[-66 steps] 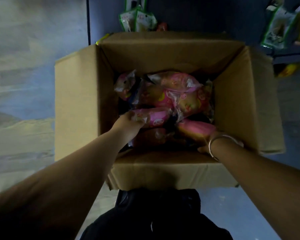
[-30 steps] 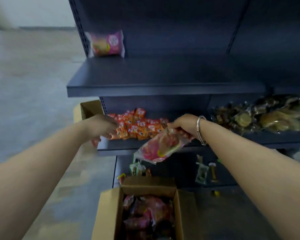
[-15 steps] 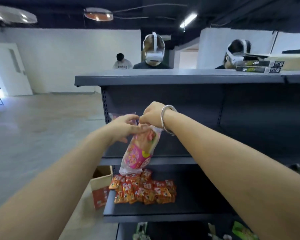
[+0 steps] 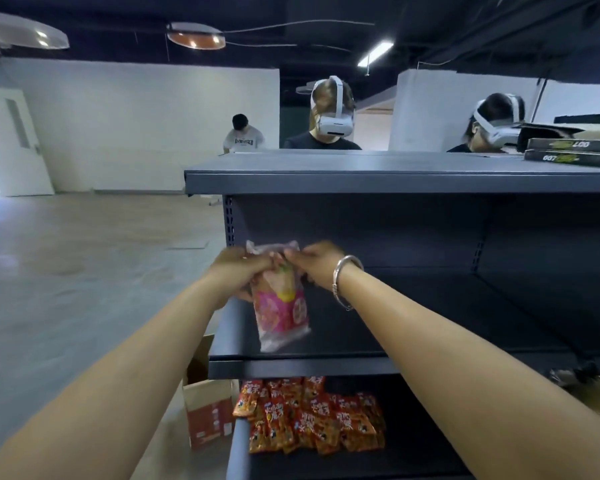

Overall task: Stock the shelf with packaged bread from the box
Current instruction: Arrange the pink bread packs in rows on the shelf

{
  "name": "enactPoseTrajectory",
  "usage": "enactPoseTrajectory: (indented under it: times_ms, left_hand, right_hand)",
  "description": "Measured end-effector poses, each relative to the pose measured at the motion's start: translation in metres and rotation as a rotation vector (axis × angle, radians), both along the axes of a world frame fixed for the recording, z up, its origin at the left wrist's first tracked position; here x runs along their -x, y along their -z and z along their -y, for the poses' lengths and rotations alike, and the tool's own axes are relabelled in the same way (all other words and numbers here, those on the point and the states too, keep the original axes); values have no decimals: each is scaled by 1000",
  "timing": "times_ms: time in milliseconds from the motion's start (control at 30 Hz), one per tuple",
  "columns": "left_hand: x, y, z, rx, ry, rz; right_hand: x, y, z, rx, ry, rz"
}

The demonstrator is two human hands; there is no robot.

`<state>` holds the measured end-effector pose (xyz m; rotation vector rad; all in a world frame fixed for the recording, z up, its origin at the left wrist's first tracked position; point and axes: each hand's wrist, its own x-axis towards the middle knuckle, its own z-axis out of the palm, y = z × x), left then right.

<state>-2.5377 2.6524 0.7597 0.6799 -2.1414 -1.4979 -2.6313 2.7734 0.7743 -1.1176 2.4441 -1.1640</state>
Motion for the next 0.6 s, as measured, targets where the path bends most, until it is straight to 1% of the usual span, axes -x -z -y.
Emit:
enactPoseTrajectory:
  times_ms: [100,133,200,267,333,467,533,600]
  left_hand:
    - [10,8,37,-234,-74,-203]
    - [13,13,48,-303,-88,-267]
    - [20,23,67,-463,-103,-381]
    - [26,35,81,-606,-62,-471]
    - [31,47,88,-708,-10,-502]
    - [40,69,97,-869,71,-499]
    - [45,83,108,-893,76,-471]
    - [50,97,122,-897,92,-402]
  right_hand:
    - [21,27,9,-88,156,99]
    - [26,38,11,-77,207,198]
    - [34,56,18,-44,256,515]
    - [40,70,28,-9,207,789]
    - [45,81,41,69,138,933]
    - [50,99,70,221,61,1057]
    - [54,108,82,275,91,1033]
    - [59,115,90,293,137,951]
